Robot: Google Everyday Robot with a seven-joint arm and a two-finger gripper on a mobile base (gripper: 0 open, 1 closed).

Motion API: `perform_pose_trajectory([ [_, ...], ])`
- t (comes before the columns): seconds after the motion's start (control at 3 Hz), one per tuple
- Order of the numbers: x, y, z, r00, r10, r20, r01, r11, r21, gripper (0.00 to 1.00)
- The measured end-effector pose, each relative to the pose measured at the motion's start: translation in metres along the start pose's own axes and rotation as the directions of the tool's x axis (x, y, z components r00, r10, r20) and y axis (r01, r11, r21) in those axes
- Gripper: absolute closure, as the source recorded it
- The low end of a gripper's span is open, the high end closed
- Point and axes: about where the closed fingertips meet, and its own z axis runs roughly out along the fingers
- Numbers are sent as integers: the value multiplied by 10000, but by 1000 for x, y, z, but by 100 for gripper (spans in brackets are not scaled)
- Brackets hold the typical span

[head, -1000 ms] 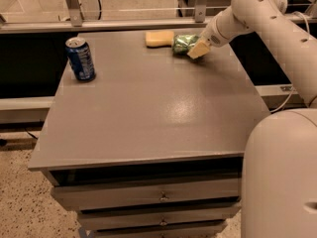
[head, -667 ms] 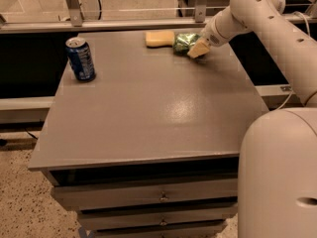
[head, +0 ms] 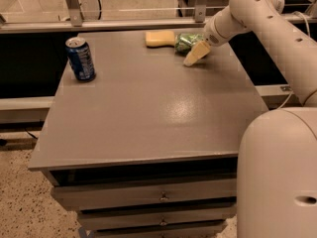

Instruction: Move green can near sponge

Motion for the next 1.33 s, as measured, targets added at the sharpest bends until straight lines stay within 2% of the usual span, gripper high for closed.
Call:
perform_pose_trajectory([
  [0.33, -3, 2, -8, 9999, -3, 157, 5, 10000, -89, 0],
  [0.67, -3, 6, -38, 9967, 253, 773, -210, 9982, -557, 0],
  [1.0, 5, 14, -97, 9806, 599, 1864, -372, 9917, -1228, 0],
  [1.33, 37, 26, -172, 9500, 926, 2982, -369, 9816, -1874, 0],
])
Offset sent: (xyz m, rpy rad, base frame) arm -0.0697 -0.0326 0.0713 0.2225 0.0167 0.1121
